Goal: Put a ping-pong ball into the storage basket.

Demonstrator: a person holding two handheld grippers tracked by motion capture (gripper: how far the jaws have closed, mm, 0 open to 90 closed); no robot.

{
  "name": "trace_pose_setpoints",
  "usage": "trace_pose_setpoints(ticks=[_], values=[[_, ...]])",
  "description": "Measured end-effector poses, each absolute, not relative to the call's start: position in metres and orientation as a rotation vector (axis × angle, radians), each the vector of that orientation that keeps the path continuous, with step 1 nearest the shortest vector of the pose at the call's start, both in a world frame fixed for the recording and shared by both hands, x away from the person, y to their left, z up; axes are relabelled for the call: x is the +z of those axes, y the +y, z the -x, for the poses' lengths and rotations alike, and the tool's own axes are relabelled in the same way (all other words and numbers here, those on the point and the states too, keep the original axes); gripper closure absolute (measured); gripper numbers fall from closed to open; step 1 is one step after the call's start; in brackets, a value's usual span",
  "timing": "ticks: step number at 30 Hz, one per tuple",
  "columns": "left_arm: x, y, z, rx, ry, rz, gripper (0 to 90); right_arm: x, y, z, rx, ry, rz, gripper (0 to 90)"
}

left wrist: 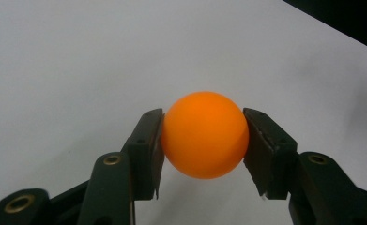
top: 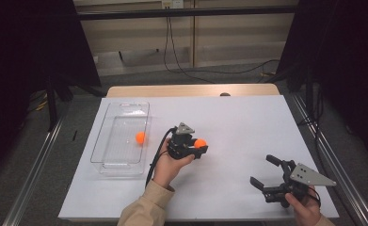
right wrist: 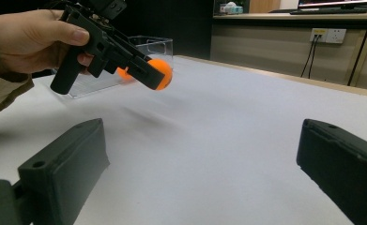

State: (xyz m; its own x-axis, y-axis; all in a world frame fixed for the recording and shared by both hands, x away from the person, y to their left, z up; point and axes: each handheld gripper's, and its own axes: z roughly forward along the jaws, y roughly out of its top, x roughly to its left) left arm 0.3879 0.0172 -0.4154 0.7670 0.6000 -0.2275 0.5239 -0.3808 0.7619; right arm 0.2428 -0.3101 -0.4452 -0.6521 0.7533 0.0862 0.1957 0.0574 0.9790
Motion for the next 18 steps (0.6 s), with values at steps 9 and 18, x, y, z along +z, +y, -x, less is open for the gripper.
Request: trace_pose_setpoints(ticks=[9, 18], values=[[-0.4134, 0.0209, -0.3884, 0.101, 0.853, -2.043, 50.8, -0.4453, -0.3102, -0.2427, 1.625, 1.89, -0.946, 1.9], [-0.4127, 0.0248, -0.3888, 0.107, 0.866, -2.042, 50.8, -0.4452, -0.3099, -0.2444, 1.626, 1.886, -0.942, 1.9]])
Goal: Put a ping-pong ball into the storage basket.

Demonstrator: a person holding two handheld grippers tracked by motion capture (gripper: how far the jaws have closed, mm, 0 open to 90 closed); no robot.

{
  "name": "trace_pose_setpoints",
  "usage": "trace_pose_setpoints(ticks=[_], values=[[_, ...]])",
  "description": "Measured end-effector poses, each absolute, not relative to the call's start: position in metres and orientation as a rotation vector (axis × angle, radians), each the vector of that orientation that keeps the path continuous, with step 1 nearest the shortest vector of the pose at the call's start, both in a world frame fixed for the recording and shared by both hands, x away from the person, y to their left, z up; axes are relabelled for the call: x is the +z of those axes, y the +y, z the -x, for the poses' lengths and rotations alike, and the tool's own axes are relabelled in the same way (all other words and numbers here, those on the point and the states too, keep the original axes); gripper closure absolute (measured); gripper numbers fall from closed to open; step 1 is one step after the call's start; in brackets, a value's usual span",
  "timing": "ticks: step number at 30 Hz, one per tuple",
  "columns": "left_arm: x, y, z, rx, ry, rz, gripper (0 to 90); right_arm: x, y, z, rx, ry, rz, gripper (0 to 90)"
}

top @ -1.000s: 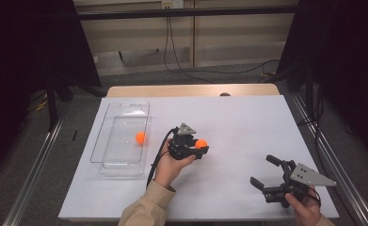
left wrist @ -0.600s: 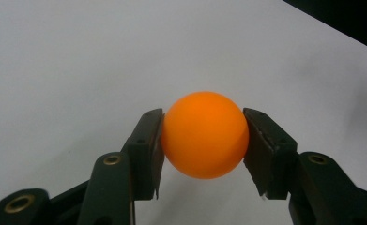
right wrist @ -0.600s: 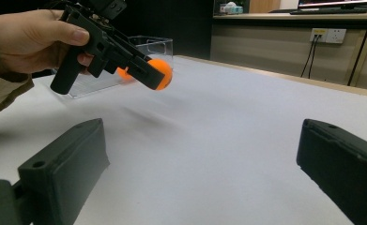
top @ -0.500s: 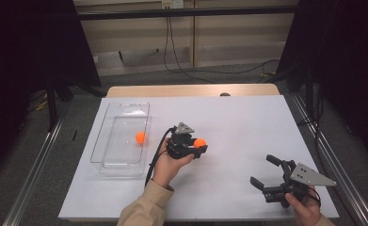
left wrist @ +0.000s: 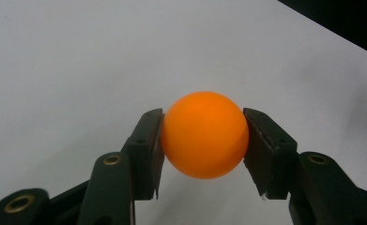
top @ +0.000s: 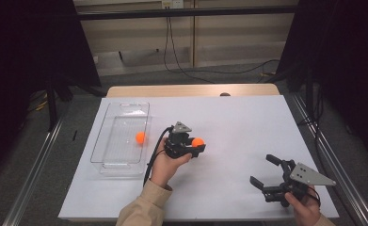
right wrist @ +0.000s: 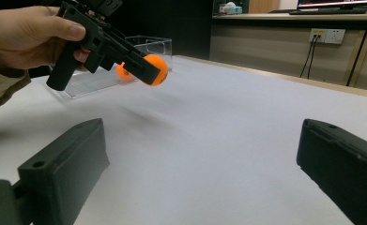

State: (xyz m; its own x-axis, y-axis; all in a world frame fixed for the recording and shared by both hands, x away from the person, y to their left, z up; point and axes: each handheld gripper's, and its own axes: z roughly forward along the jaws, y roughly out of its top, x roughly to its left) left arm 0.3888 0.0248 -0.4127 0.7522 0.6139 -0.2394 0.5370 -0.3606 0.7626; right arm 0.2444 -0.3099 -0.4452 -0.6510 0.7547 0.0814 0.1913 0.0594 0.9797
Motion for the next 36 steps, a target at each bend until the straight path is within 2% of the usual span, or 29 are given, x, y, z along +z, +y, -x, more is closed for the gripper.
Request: trace_pose_setpoints(ticks=[36], values=[[-0.403, 0.042, -0.393, 0.121, 0.893, -2.021, 50.8, -0.445, -0.311, -0.244, 1.617, 1.88, -0.958, 0.8]])
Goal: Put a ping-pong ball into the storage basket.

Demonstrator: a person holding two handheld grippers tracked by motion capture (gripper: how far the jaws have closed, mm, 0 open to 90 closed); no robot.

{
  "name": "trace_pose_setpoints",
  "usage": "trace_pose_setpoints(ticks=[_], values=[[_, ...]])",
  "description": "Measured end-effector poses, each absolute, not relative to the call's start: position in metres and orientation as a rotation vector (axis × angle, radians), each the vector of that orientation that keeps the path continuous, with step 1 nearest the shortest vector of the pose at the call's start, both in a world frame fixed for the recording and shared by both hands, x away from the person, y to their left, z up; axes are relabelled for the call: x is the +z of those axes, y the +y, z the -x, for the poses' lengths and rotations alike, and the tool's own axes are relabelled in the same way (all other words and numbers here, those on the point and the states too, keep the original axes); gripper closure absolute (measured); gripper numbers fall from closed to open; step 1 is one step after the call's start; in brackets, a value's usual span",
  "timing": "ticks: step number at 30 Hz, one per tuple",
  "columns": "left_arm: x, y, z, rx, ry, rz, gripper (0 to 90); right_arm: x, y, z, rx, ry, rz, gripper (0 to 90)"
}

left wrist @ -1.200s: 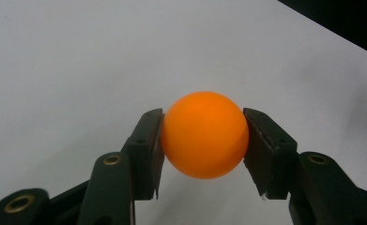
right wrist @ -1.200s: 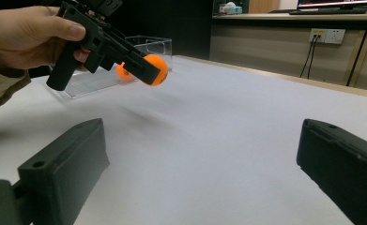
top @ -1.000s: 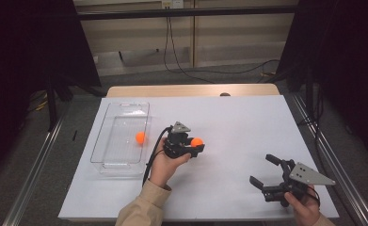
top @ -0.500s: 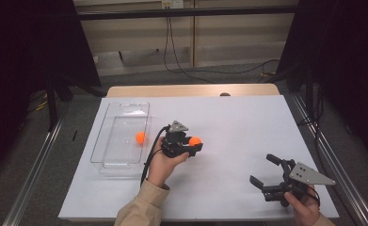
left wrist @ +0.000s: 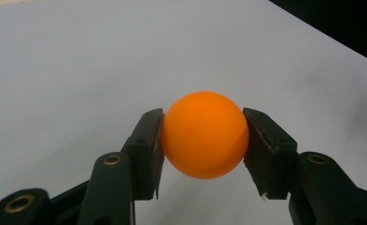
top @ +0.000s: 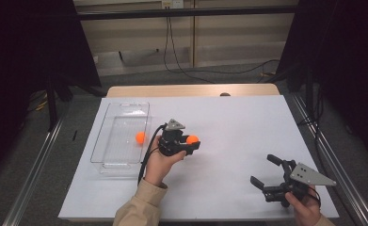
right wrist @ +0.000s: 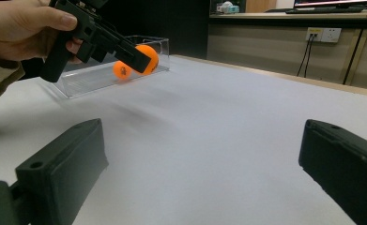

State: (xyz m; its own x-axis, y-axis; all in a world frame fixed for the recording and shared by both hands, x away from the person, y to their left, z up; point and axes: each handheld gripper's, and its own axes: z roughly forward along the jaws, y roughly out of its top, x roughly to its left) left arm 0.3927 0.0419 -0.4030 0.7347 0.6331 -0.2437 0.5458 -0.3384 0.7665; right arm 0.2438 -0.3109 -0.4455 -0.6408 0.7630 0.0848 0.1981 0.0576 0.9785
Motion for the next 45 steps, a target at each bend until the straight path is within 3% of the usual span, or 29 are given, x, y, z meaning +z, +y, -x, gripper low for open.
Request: trace_pose_setpoints(ticks=[45], values=[[-0.395, 0.063, -0.397, 0.128, 0.949, -1.998, 50.8, -0.445, -0.312, -0.241, 1.617, 1.874, -0.962, 0.9]])
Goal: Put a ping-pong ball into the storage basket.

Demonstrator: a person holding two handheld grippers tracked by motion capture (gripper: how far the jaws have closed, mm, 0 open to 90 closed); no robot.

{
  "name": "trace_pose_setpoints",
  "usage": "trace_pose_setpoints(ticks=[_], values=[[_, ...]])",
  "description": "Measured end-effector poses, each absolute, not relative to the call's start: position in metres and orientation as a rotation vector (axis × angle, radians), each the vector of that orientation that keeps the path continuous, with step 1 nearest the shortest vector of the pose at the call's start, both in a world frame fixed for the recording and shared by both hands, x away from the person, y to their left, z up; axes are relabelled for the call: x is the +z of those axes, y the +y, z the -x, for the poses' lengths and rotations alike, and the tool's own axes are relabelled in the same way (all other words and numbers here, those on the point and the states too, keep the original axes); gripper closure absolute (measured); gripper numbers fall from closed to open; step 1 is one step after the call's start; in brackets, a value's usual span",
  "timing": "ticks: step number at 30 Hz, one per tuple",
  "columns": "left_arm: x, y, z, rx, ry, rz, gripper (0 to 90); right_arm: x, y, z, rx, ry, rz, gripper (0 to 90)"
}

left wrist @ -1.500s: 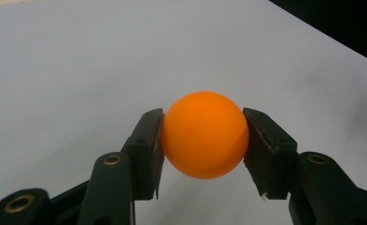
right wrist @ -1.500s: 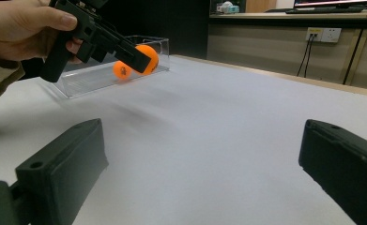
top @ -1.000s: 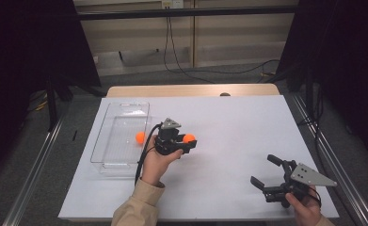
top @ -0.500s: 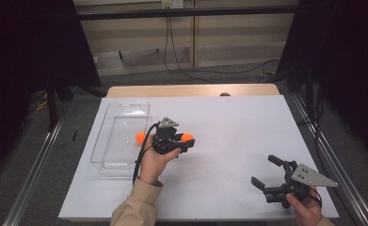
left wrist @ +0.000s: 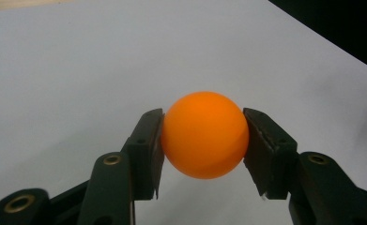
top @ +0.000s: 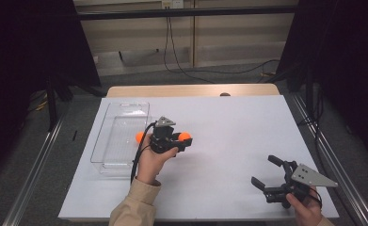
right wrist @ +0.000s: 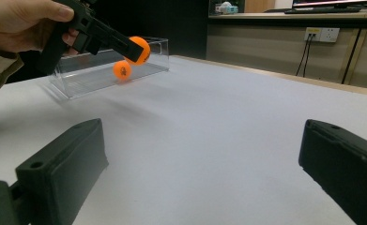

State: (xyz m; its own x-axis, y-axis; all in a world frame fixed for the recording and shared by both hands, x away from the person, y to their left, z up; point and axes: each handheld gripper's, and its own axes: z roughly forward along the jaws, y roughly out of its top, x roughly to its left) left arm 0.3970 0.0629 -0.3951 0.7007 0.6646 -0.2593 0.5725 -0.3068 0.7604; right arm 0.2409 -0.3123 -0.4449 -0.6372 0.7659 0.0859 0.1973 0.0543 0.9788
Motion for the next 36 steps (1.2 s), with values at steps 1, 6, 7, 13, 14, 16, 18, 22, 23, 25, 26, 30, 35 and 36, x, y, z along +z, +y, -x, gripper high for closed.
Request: trace_pose_setpoints(ticks=[1, 6, 7, 13, 14, 16, 18, 22, 23, 25, 26, 30, 35, 36], values=[[-0.395, 0.063, -0.397, 0.129, 0.951, -1.997, 50.8, -0.445, -0.312, -0.241, 1.617, 1.874, -0.962, 0.9], [-0.395, 0.064, -0.397, 0.132, 0.961, -1.995, 50.8, -0.445, -0.312, -0.241, 1.618, 1.875, -0.961, 0.8], [-0.395, 0.064, -0.397, 0.132, 0.963, -1.994, 50.8, -0.445, -0.312, -0.241, 1.618, 1.875, -0.96, 0.9], [-0.395, 0.067, -0.398, 0.133, 0.97, -1.998, 50.8, -0.445, -0.313, -0.241, 1.62, 1.873, -0.964, 0.8], [-0.395, 0.067, -0.398, 0.132, 0.975, -1.995, 50.8, -0.445, -0.313, -0.241, 1.62, 1.874, -0.963, 0.8], [-0.395, 0.069, -0.399, 0.135, 0.975, -2.0, 50.8, -0.445, -0.313, -0.241, 1.618, 1.876, -0.961, 0.9], [-0.394, 0.07, -0.399, 0.137, 0.98, -1.996, 50.8, -0.445, -0.313, -0.241, 1.618, 1.876, -0.96, 0.8], [-0.394, 0.072, -0.399, 0.14, 0.991, -1.988, 50.8, -0.445, -0.313, -0.241, 1.617, 1.875, -0.96, 0.9], [-0.394, 0.073, -0.399, 0.141, 0.99, -1.99, 50.8, -0.445, -0.313, -0.241, 1.618, 1.875, -0.961, 0.9], [-0.393, 0.074, -0.4, 0.14, 0.995, -1.988, 50.8, -0.445, -0.313, -0.241, 1.617, 1.875, -0.961, 0.8], [-0.394, 0.075, -0.4, 0.141, 0.998, -1.982, 50.8, -0.445, -0.313, -0.241, 1.618, 1.876, -0.961, 0.9], [-0.393, 0.077, -0.4, 0.148, 1.006, -1.978, 50.8, -0.445, -0.313, -0.241, 1.617, 1.876, -0.961, 0.9], [-0.392, 0.079, -0.4, 0.152, 1.019, -1.97, 50.8, -0.445, -0.313, -0.241, 1.617, 1.876, -0.961, 0.9], [-0.392, 0.08, -0.401, 0.155, 1.017, -1.975, 50.8, -0.445, -0.313, -0.241, 1.617, 1.876, -0.961, 0.9]])
